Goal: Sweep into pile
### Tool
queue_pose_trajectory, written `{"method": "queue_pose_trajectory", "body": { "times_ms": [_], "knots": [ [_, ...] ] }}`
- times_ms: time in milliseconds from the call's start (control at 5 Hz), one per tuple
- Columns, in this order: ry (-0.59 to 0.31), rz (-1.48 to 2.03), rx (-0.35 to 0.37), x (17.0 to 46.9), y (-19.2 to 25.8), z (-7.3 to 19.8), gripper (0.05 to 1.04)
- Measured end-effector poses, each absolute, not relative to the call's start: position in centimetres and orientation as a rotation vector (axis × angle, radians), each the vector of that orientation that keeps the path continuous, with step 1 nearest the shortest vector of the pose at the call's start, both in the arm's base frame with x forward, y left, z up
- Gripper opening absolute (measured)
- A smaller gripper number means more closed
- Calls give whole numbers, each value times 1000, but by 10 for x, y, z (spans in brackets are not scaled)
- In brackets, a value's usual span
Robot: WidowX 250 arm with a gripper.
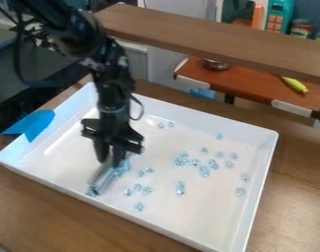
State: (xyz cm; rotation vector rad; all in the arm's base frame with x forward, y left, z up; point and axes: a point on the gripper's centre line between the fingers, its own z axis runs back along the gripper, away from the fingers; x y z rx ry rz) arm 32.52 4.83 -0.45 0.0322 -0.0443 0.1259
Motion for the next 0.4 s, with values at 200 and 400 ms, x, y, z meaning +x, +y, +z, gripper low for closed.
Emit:
{"method": "queue_pose_trajectory", "body": {
  "times_ms": [200, 400],
  "knots": [
    [-32, 102, 8, 325, 20, -2, 322],
    [-20, 117, -18, 329, -9, 4, 322]
  ]
}}
